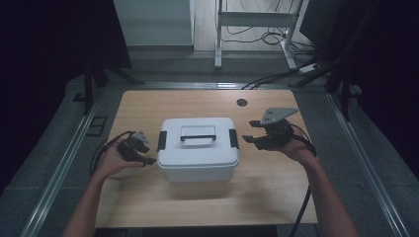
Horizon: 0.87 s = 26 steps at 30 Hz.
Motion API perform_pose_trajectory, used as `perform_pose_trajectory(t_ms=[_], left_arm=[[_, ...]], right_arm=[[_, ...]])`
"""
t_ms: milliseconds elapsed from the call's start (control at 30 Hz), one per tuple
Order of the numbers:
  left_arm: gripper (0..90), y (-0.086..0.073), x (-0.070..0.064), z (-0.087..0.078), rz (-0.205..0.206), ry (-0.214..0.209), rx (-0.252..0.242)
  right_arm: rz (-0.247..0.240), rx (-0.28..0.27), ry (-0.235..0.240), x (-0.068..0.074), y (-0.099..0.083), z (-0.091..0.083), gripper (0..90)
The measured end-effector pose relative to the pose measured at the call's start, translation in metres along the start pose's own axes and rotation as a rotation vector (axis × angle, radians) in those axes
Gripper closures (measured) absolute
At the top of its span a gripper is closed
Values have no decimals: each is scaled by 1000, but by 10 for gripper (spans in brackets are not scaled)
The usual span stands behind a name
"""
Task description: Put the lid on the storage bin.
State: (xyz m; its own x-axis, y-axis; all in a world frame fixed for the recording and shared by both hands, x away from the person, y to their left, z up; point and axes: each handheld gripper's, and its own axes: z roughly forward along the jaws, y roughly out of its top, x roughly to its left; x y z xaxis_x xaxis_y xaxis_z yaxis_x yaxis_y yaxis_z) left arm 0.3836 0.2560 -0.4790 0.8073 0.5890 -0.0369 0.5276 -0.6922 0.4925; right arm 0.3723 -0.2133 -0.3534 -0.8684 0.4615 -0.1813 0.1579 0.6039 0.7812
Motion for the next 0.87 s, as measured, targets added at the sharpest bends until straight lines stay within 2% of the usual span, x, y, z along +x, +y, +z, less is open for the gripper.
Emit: perform_pose_trajectory(t_ms=[33,67,167,300,867], left_arm=[[394,0,0,0,-3,3,-8],[394,-1,0,-1,-6,3,-12],[394,-1,0,-3,-13,8,-25],[394,0,0,-5,-14,10,-35],[391,0,0,-6,-18,22,-58]], right_arm=[[23,2,-5,0,-10,2,420],[23,2,-5,0,-10,2,420],[65,5,-14,-1,-28,6,418],[93,13,-21,-3,-38,9,415],[116,20,-38,-4,-44,15,378]])
